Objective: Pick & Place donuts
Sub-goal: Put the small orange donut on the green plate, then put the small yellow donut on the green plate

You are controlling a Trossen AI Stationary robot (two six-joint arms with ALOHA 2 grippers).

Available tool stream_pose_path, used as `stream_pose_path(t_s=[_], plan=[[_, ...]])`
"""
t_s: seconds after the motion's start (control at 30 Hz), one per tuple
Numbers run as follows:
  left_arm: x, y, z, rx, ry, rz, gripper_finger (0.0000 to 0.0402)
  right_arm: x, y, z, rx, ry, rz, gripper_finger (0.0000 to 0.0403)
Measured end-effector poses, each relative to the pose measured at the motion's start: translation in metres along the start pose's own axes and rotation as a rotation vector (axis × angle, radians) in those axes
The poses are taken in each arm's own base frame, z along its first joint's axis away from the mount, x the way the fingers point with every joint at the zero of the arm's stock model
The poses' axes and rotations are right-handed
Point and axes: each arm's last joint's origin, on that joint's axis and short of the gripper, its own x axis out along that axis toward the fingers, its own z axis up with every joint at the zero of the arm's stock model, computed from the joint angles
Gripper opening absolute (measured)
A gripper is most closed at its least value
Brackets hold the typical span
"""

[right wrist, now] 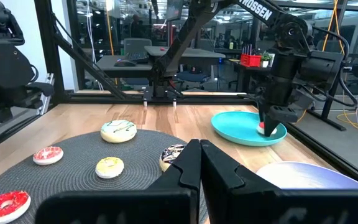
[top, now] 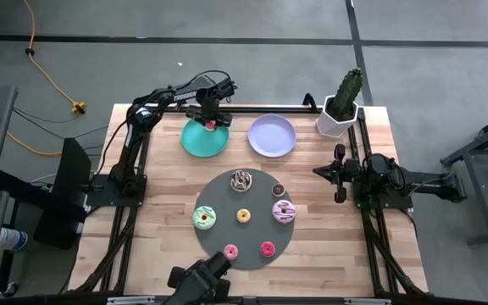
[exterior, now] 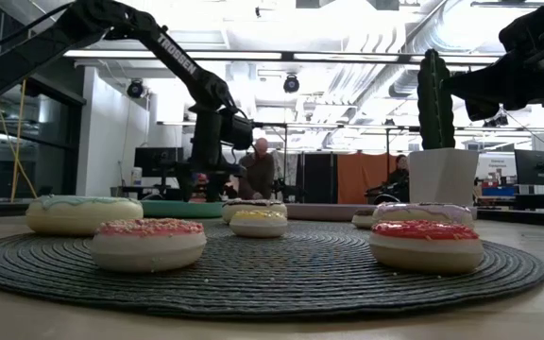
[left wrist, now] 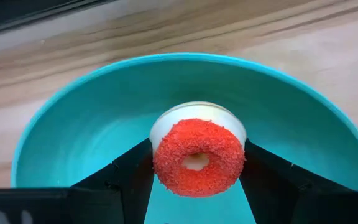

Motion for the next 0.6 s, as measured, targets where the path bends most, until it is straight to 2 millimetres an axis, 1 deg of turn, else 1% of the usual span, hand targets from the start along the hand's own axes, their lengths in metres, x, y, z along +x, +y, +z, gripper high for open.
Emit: stream_pose_path(t_s=[0.13, 0.23, 0.6], plan=[[0.0, -0.0009, 0.0004, 0.025, 0.001, -0.017, 0.021, 0.0, 0.0, 0.0, 0.0, 0.0, 0.0, 0.0], [0.0, -0.0012, 0.0001, 0.042, 0.008, -0.027, 0.022, 0.0, 0.0, 0.0, 0.0, 0.0, 0.0, 0.0], [-0.0001, -0.0012, 0.0002, 0.054, 0.01, -0.032, 0.0321, 0.0, 0.0, 0.0, 0.0, 0.0, 0.0, 0.0]])
